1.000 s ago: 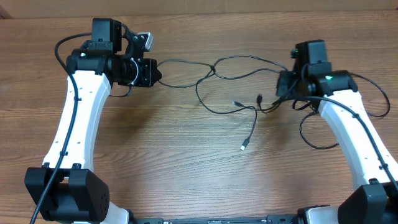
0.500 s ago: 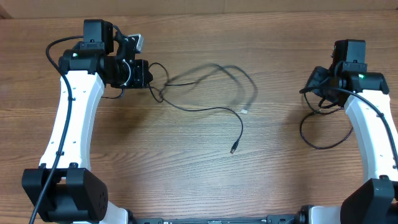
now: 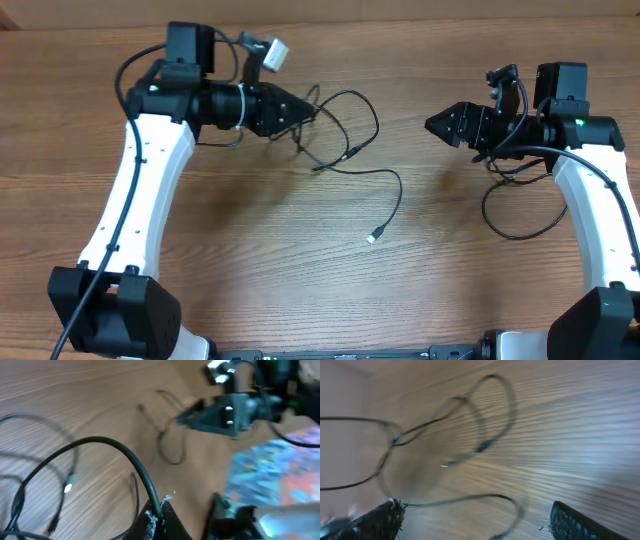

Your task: Untangle cables

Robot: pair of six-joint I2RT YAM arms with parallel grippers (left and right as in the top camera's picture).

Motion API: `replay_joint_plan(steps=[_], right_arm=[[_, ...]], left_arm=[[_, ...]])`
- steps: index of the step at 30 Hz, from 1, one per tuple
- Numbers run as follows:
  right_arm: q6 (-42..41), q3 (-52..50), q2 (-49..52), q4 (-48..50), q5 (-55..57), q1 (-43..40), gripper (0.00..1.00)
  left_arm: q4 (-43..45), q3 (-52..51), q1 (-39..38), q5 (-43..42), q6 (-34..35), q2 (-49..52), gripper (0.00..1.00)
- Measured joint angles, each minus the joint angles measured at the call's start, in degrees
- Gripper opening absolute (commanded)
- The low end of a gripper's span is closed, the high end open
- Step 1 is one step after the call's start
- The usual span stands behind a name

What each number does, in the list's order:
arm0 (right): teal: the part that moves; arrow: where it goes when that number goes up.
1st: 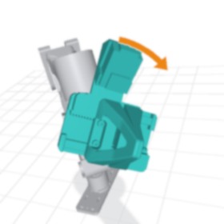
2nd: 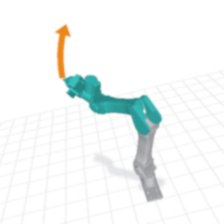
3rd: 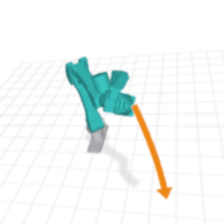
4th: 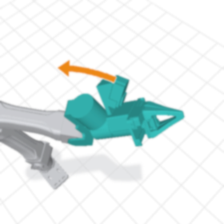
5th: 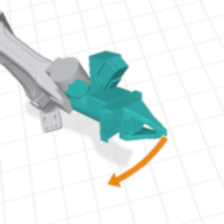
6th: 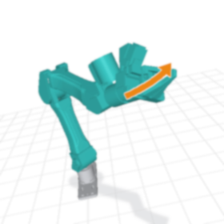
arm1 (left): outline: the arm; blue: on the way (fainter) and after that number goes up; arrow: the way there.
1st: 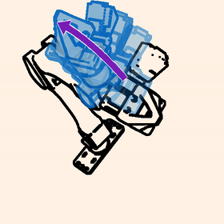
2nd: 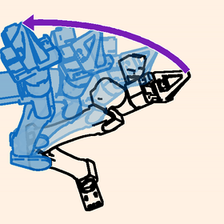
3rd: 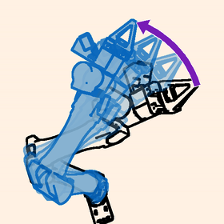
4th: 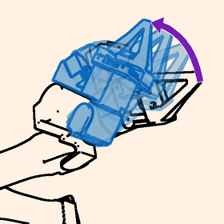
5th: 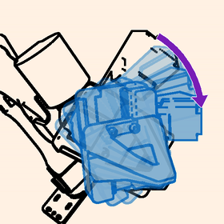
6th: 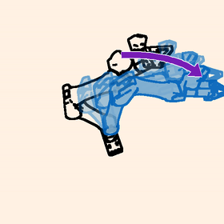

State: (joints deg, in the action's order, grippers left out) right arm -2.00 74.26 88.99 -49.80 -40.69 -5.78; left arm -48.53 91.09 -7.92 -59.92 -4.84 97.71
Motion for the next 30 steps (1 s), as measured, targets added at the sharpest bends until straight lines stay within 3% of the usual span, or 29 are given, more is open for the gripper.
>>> replay_joint_plan(steps=[8, 19, 30], right_arm=[[1.75, 0.0, 0.0, 0.44, -6.08, 4.33, 0.94], [1.29, 0.0, 0.55, 6.84, -5.53, 14.53, 0.95], [-10.82, 0.0, 0.55, 18.05, 6.01, 20.04, 0.94]], left_arm=[[7.32, -0.07, -5.29, -6.25, 0.92, 0.0, 0.04], [27.63, -0.26, -6.73, -17.16, 16.37, 0.0, 0.04], [35.98, -0.35, -9.99, -22.1, 26.21, 0.0, 0.04]])
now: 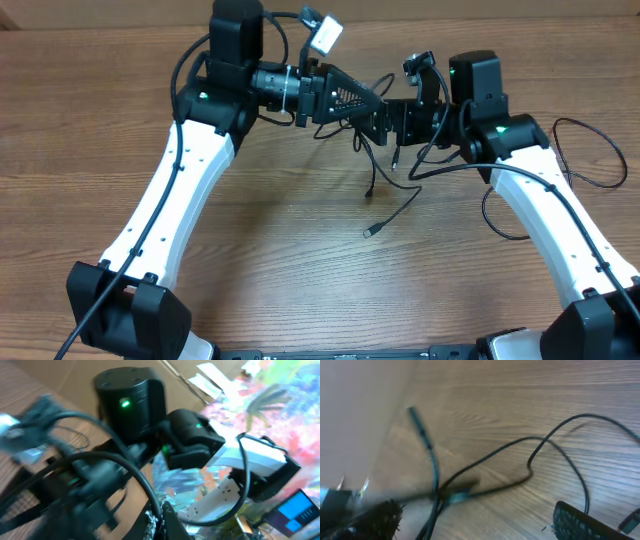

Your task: Untangle cables

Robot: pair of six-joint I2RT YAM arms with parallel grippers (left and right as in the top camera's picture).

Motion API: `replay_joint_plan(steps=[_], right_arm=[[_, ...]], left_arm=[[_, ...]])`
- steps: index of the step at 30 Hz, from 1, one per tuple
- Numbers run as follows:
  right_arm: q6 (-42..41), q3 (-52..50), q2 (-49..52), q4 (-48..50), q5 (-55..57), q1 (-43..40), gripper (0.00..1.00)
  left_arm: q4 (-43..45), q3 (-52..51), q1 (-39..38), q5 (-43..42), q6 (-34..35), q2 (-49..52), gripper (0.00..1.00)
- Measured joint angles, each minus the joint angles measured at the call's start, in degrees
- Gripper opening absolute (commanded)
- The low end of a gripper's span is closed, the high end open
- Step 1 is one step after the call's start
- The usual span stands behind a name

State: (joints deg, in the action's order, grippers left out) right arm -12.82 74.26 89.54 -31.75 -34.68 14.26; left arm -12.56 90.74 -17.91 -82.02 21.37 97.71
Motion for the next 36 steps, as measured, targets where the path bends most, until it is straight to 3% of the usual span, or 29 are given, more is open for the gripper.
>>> replay_joint_plan(steps=[4, 10, 14, 21, 25, 27, 30, 36], right_arm=[[-2.32, 0.0, 0.0, -0.33, 4.7, 1.53, 0.86], [-9.75, -0.02, 0.0, -8.09, 19.47, 2.23, 0.9], [-13.25, -0.26, -0.04, -11.61, 29.44, 1.88, 0.93], [-14.91, -0.85, -0.22, -14.36, 36.5, -1.03, 0.94], [-15.41, -1.75, 0.26, -15.21, 39.26, -5.03, 0.94], [-15.61, -1.75, 0.31, -15.34, 39.95, -6.14, 1.0], [-15.28, -1.75, 0.31, -15.12, 39.39, -6.54, 0.97], [-10.82, -1.75, 0.31, -14.14, 31.69, -6.51, 0.94]], left_arm=[[8.11, -0.11, -0.11, -2.12, 5.66, 0.0, 0.04], [24.02, -0.48, 0.63, -4.9, 16.9, 0.0, 0.04], [28.44, -0.55, 3.23, -6.23, 23.85, 0.0, 0.04], [29.0, -1.36, 9.35, -6.95, 28.04, 0.02, 0.04], [29.31, -1.33, 13.51, -7.41, 28.26, -0.35, 0.04], [29.22, -1.33, 15.26, -7.39, 28.22, -0.35, 0.04], [28.5, -1.31, 16.74, -7.39, 27.74, -0.35, 0.04], [18.21, -0.98, 16.33, -6.49, 21.88, -0.37, 0.04]])
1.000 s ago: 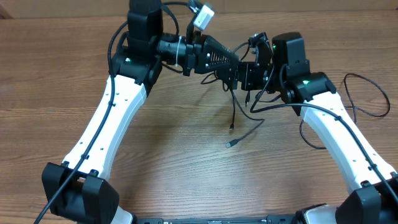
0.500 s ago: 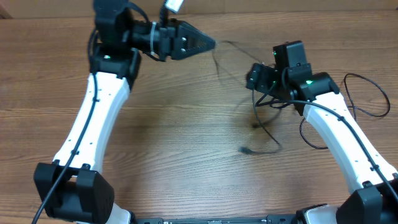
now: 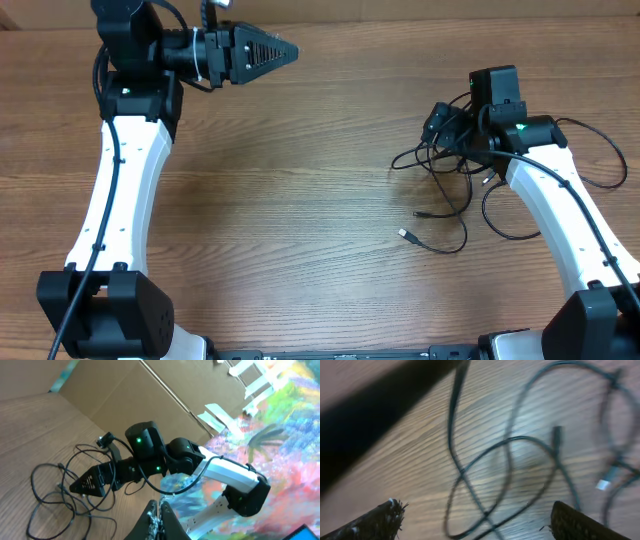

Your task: Untangle cables

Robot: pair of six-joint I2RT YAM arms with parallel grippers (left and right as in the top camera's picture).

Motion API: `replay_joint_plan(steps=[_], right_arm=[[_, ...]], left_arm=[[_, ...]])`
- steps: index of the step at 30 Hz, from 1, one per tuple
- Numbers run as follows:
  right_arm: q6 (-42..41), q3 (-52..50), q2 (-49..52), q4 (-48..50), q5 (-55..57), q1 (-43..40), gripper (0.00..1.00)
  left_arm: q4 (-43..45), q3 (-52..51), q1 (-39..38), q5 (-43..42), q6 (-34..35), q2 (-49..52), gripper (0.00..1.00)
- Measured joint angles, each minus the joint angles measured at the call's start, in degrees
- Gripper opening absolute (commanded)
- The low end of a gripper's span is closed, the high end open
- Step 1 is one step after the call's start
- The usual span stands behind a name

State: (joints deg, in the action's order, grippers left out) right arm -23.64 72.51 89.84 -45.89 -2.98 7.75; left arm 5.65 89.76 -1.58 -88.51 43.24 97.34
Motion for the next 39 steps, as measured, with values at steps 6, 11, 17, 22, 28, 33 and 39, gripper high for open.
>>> replay_joint_plan(steps=[6, 11, 17, 22, 28, 33, 39], right_arm=[[11.54, 0.0, 0.0, 4.96, -20.04, -0.04, 0.96], [17.05, 0.0, 0.0, 7.37, -33.0, 0.0, 0.97], [21.14, 0.0, 0.0, 11.56, -46.42, 0.0, 0.97], [21.33, 0.0, 0.0, 18.99, -56.74, 0.02, 0.97], [15.39, -0.02, 0.0, 30.4, -62.47, 0.0, 0.95], [10.01, -0.02, 0.0, 32.26, -58.36, 0.0, 0.95], [4.22, -0.02, 0.0, 30.77, -46.51, 0.0, 0.95]], left_arm=[[-25.03, 0.63, -1.2, 8.59, -14.16, 0.0, 0.15], [-43.5, 0.61, -4.11, 26.18, -25.62, 0.0, 0.28], [-51.17, 0.61, -9.42, 44.76, -30.91, 0.0, 0.47], [-52.24, 0.61, -13.25, 51.49, -32.37, 0.0, 0.57], [-54.86, 0.61, -16.28, 53.9, -32.96, 0.66, 0.63], [-56.72, 0.61, -18.34, 54.05, -33.44, 3.3, 0.67], [-57.18, 0.61, -22.08, 53.96, -37.16, 7.08, 0.73]])
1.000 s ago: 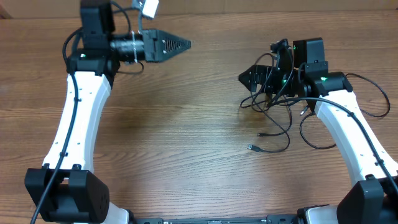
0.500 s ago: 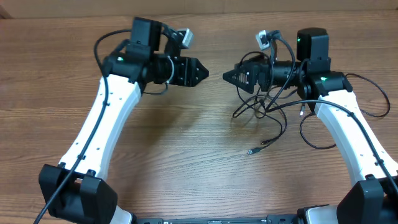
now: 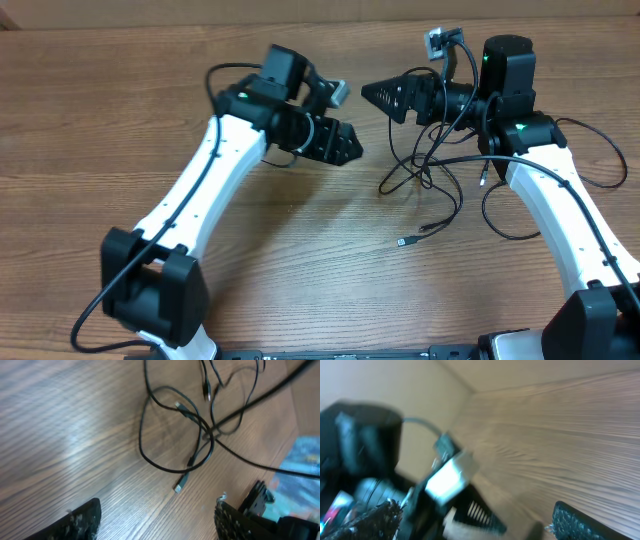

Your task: Untangle cables

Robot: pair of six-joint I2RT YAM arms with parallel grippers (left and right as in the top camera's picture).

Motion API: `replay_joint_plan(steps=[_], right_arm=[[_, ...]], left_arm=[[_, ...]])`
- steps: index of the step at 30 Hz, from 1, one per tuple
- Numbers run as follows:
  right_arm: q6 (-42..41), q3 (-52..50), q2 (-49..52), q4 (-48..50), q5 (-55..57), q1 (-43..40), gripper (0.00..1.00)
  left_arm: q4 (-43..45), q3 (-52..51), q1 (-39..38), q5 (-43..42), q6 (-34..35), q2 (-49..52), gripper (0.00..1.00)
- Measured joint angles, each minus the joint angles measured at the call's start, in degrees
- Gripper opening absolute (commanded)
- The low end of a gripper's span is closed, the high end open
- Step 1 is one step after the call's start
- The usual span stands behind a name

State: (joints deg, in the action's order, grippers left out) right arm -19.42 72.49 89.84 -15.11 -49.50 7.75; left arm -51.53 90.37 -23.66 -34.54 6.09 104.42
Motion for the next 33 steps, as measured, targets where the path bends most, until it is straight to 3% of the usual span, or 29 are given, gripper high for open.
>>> replay_joint_plan(steps=[12, 33], right_arm=[[-3.89, 0.0, 0.0, -1.4, 15.17, 0.0, 0.95], [-4.57, 0.0, 0.0, -1.62, 16.92, 0.02, 0.96]], left_arm=[[0.55, 0.0, -7.56, -0.33, -5.09, 7.23, 0.76], [7.06, 0.0, -13.16, -0.35, -6.14, 12.07, 0.76]])
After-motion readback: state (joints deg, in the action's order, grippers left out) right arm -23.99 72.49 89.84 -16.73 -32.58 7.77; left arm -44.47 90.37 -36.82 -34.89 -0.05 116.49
